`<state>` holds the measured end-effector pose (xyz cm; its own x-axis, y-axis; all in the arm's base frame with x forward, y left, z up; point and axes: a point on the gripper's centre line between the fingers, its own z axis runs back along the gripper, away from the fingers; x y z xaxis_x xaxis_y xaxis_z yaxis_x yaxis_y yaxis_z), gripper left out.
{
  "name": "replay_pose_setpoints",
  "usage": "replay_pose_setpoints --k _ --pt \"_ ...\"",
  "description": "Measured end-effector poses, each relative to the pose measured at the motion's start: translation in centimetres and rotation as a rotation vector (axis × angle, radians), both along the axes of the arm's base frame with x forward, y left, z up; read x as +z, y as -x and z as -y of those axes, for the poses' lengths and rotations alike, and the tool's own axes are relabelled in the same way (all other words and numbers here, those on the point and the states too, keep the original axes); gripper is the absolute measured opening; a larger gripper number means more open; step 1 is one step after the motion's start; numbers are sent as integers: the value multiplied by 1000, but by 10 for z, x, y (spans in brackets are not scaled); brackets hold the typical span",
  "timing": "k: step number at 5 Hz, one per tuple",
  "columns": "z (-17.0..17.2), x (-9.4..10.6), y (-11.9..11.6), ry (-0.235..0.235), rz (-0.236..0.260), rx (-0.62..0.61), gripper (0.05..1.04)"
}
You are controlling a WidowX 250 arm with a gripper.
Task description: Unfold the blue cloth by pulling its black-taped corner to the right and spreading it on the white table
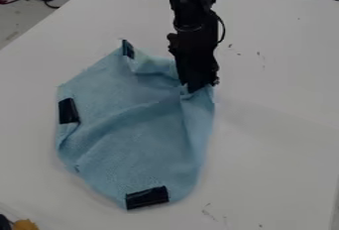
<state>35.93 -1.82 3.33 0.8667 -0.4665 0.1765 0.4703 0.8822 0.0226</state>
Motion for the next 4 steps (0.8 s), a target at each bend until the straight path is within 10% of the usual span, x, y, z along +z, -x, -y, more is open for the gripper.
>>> replay_pose_setpoints --k 3,4 --pt "5 -1 -2 21 25 -65 1000" --pt "7 -5 -7 25 36 -118 1004"
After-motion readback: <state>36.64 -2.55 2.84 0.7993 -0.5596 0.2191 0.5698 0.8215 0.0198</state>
